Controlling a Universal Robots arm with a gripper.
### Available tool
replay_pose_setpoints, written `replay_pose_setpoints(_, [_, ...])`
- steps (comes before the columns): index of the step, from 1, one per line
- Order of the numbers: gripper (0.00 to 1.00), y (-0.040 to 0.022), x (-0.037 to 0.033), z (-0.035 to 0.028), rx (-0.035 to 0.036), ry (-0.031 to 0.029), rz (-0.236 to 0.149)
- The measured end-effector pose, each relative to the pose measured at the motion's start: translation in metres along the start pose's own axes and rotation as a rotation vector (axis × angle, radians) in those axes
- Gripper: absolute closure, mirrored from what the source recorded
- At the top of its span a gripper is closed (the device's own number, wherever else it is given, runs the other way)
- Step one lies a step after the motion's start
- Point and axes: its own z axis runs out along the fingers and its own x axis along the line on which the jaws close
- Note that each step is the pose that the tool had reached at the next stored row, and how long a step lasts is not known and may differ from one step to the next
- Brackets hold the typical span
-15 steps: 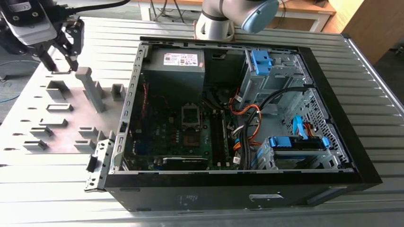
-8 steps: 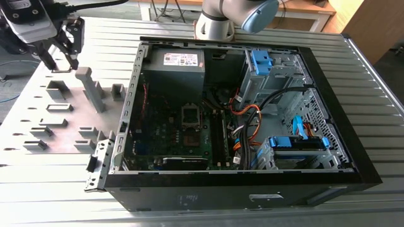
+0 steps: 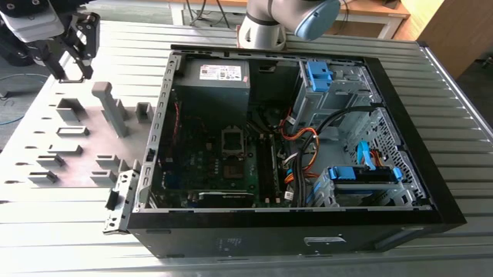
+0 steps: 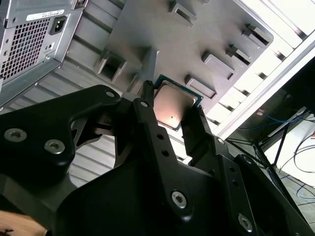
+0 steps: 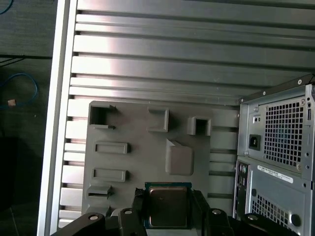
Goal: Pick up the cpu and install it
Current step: 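Pick up the cpu and move it towards the insertion slot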
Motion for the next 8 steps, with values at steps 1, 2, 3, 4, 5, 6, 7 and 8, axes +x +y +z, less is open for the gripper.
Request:
replay_pose_setpoints(1, [0.53, 0.0, -0.0001, 0.0001, -0.0002, -0.0003, 0.0])
replay_pose_setpoints(2, [0.53, 0.0, -0.0005, 0.0001, -0.0002, -0.0002, 0.0])
replay_pose_setpoints(3, [0.53, -0.0001, -0.0014, -0.0001, 0.0, 0.0001, 0.0])
replay_pose_setpoints(4, [0.53, -0.0001, -0.0025, -0.0001, 0.0, 0.0001, 0.0])
replay_pose_setpoints(5, [0.53, -0.0002, -0.0039, 0.0, -0.0001, 0.0, 0.0])
replay_pose_setpoints(6, [0.53, -0.0003, -0.0055, -0.0001, -0.0001, 0.0, 0.0])
replay_pose_setpoints(7, [0.53, -0.0003, -0.0072, -0.0001, 0.0, 0.0, 0.0])
replay_pose_setpoints(8, [0.53, -0.0004, -0.0091, 0.0, -0.0001, 0.0, 0.0])
